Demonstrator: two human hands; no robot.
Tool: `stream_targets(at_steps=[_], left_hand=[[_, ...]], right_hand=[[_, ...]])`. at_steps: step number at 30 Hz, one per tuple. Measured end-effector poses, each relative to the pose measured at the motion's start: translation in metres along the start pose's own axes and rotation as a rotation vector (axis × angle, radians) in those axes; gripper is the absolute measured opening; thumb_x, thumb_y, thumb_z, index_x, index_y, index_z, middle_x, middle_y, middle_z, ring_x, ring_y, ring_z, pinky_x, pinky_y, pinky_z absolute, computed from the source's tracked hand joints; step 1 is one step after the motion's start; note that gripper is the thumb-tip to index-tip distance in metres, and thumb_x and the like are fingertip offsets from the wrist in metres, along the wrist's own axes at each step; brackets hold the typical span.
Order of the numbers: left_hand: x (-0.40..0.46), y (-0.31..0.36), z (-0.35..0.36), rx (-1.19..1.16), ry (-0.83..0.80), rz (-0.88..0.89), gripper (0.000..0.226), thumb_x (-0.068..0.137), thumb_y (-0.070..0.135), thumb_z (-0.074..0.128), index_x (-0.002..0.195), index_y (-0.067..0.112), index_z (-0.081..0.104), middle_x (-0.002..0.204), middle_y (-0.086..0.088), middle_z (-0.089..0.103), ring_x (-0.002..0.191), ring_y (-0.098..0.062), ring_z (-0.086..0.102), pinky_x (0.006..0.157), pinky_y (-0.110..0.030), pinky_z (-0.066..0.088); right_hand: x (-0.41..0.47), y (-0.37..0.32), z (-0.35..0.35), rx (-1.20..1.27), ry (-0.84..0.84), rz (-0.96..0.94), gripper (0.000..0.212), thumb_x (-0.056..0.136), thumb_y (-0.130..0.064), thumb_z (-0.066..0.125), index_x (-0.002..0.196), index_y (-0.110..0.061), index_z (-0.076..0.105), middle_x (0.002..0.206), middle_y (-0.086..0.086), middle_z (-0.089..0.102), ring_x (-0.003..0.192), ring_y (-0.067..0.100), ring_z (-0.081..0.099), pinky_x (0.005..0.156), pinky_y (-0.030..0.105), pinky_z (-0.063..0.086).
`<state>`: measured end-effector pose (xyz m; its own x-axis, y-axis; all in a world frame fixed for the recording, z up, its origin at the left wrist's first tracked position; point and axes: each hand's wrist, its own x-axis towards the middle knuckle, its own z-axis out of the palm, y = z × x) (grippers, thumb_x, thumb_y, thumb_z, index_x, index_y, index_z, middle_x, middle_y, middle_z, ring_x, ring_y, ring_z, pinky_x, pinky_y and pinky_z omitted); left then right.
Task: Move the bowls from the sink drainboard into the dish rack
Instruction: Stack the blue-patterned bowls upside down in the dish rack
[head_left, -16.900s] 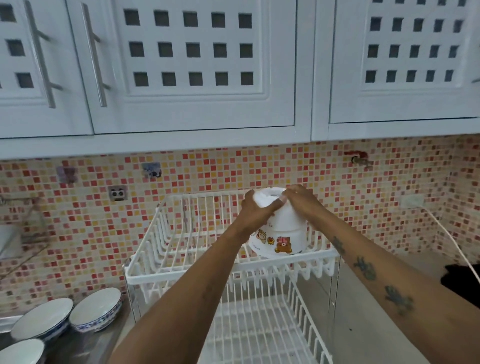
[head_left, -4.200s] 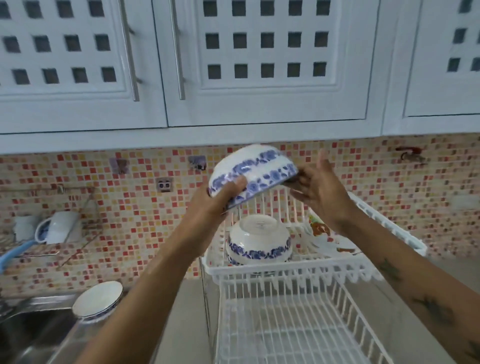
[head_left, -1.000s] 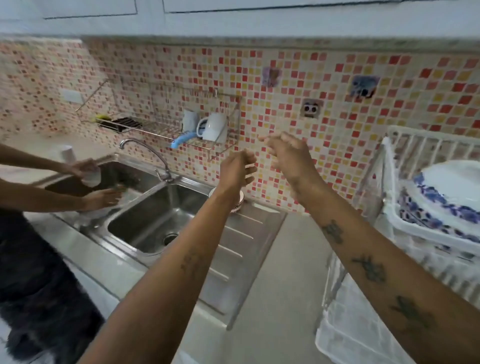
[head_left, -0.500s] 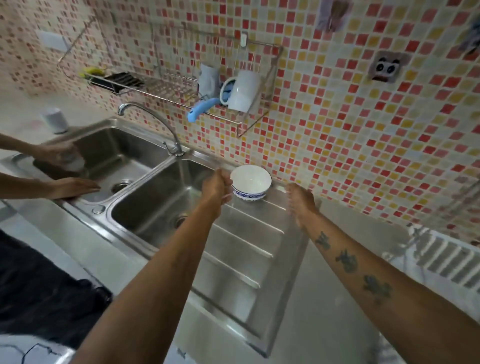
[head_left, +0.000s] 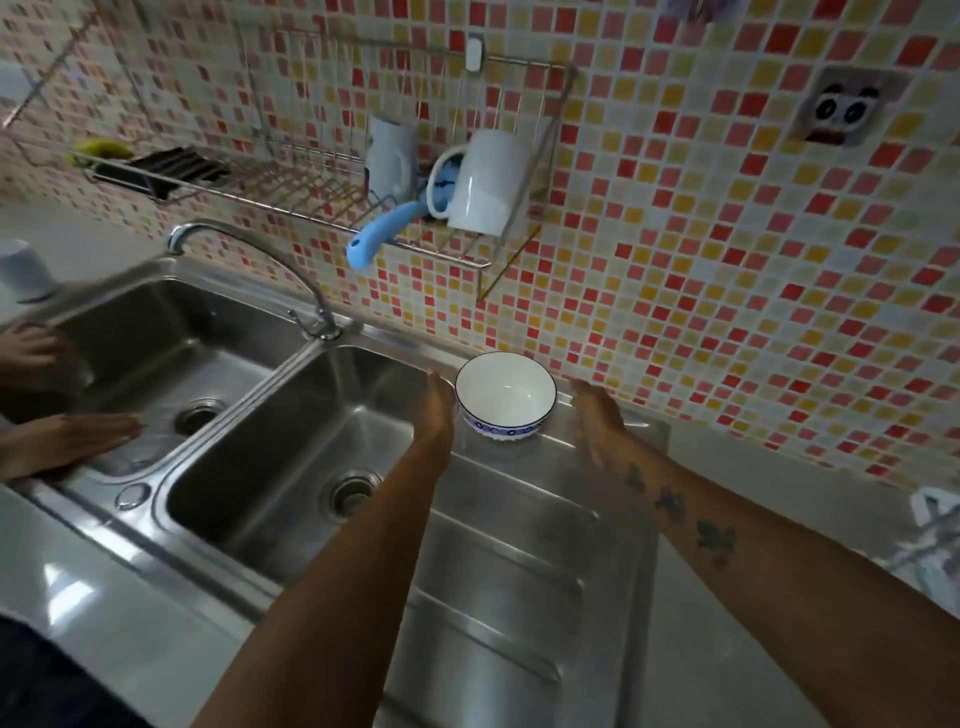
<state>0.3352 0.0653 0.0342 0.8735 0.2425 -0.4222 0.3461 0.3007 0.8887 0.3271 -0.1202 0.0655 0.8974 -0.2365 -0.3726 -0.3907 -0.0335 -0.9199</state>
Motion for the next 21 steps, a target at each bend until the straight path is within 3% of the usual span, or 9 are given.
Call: stream_targets(at_steps=[2,3,5,6,7,9,13,17,21], left_hand=[[0.015,-0.005,0.001,-0.001,-0.027,0.013,0.050,0.103,0.051,0.033,0.075,0.017,0.056,0.083,-0.010,0.056,0.081,-0.017,0.056,0.101,-0.037,0.038],[0.023,-0.006,0.002,-0.001,-0.041,0.019,0.052,0.104,0.049,0.031,0.092,0.012,0.066,0.100,-0.018,0.064,0.099,-0.023,0.062,0.107,-0.040,0.037],[0.035,-0.009,0.006,0.009,-0.071,0.028,0.064,0.106,0.047,0.024,0.140,-0.001,0.050,0.145,-0.022,0.051,0.136,-0.032,0.048,0.116,-0.043,0.031],[0.040,-0.009,0.009,0.005,-0.098,0.038,0.067,0.106,0.047,0.020,0.146,-0.002,0.041,0.150,-0.017,0.046,0.140,-0.031,0.043,0.115,-0.042,0.032],[0.043,-0.011,0.011,0.006,-0.125,0.036,0.067,0.106,0.048,0.017,0.146,0.000,0.040,0.146,-0.010,0.049,0.137,-0.028,0.045,0.111,-0.040,0.035],[0.051,-0.016,0.015,-0.007,-0.128,0.028,0.066,0.104,0.053,0.018,0.139,0.007,0.048,0.136,-0.001,0.054,0.126,-0.023,0.052,0.104,-0.036,0.041],[0.090,-0.058,0.024,-0.041,-0.103,0.036,0.075,0.087,0.071,0.032,0.131,0.019,0.063,0.132,-0.008,0.067,0.119,-0.030,0.063,0.108,-0.050,0.046],[0.065,-0.039,0.035,-0.035,-0.040,0.013,0.055,0.104,0.048,0.030,0.138,0.011,0.055,0.135,-0.011,0.061,0.122,-0.033,0.059,0.105,-0.046,0.048],[0.052,-0.036,0.041,-0.066,0.024,-0.028,0.048,0.106,0.039,0.032,0.142,0.011,0.049,0.139,-0.011,0.057,0.125,-0.034,0.056,0.109,-0.049,0.045]], right_hand=[[0.015,0.001,0.007,0.038,0.005,0.008,0.036,0.098,-0.026,0.042,0.123,-0.004,0.055,0.112,0.010,0.057,0.096,0.024,0.051,0.093,0.042,0.045],[0.020,0.001,0.011,0.053,0.008,0.007,0.039,0.098,-0.025,0.042,0.127,-0.002,0.053,0.114,0.011,0.054,0.101,0.026,0.049,0.101,0.047,0.042],[0.036,0.006,0.019,0.064,0.002,0.000,0.037,0.098,-0.025,0.041,0.125,-0.003,0.056,0.112,0.009,0.053,0.106,0.029,0.051,0.101,0.051,0.041],[0.047,0.011,0.023,0.074,-0.014,-0.002,0.034,0.098,-0.028,0.041,0.118,-0.008,0.059,0.113,0.007,0.055,0.105,0.029,0.053,0.093,0.050,0.043],[0.051,0.014,0.029,0.096,-0.029,0.010,0.030,0.098,-0.032,0.041,0.109,-0.013,0.061,0.116,0.008,0.058,0.099,0.027,0.056,0.082,0.046,0.046],[0.062,0.023,0.036,0.138,-0.069,0.037,0.037,0.095,-0.041,0.041,0.114,-0.016,0.061,0.121,0.010,0.061,0.092,0.024,0.058,0.068,0.036,0.047],[0.075,0.035,0.040,0.196,-0.080,0.045,0.034,0.095,-0.037,0.044,0.121,-0.018,0.052,0.129,0.014,0.058,0.103,0.031,0.056,0.080,0.041,0.048],[0.068,0.038,0.045,0.273,-0.073,0.121,0.043,0.093,-0.037,0.049,0.133,-0.020,0.048,0.133,0.011,0.057,0.115,0.032,0.055,0.090,0.042,0.045],[0.059,0.032,0.043,0.350,-0.067,0.123,0.046,0.094,-0.038,0.048,0.134,-0.018,0.051,0.130,0.014,0.060,0.107,0.031,0.057,0.091,0.041,0.047]])
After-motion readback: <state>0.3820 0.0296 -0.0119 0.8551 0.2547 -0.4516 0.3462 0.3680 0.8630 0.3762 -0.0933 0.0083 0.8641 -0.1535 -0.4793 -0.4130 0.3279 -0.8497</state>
